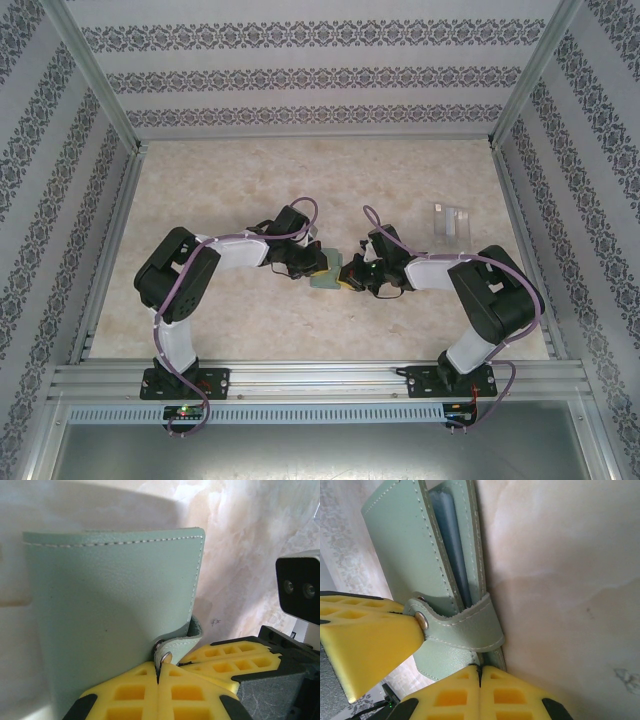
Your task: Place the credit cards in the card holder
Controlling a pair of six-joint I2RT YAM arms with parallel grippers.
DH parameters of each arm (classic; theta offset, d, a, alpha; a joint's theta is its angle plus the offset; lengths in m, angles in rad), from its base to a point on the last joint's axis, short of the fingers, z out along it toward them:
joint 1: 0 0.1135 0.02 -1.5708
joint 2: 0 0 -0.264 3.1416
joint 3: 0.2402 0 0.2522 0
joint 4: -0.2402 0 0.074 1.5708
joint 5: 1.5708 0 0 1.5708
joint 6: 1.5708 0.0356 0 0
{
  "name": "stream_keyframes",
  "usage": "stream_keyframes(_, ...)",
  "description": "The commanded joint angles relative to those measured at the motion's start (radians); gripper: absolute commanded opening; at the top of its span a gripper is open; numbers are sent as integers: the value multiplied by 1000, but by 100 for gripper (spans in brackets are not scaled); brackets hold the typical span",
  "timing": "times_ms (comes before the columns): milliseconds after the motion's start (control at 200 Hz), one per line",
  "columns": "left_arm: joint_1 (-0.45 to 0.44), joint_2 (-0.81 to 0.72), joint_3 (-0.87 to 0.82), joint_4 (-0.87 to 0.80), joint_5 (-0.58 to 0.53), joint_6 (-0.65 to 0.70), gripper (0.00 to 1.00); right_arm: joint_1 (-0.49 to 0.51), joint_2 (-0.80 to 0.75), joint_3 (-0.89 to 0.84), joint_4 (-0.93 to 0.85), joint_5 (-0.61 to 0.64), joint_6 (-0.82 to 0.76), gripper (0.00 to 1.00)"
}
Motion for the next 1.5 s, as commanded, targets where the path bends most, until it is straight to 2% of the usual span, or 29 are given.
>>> stream_keyframes(0,12,34,14,-18,-9,22,0,4,22,12,-37,54,-22,0)
stream_keyframes(125,18,31,22,-40,-21,39,0,4,18,18,-42,46,-23,0)
stream_keyframes(185,18,31,24,-45,-23,42,0,4,10,16,-38,39,-25,10)
stream_keyframes(260,22,30,23,-45,-21,42,0,8,-40,-1,-5,43,-27,16)
stream_keyframes(360,24,30,21,-47,-21,42,0,4,-130,17,-50,72,-49,20)
stream_keyframes(495,27,34,20,-40,-16,39,0,-15,-177,57,-100,116,-77,20)
stream_keyframes(664,30,39,23,-33,-11,35,0,-13,-79,127,-81,94,-85,13)
stream_keyframes(979,34,28,1,-4,-7,20,0,30,80,196,-42,76,-74,12)
stream_keyframes(1209,44,19,-4,13,0,14,15,33,146,190,-21,100,-67,11)
stream_keyframes(1329,51,-15,-19,32,0,13,30,32,164,182,-18,113,-69,10)
stream_keyframes(1494,81,-75,-54,61,-1,12,36,35,175,180,-19,126,-74,10)
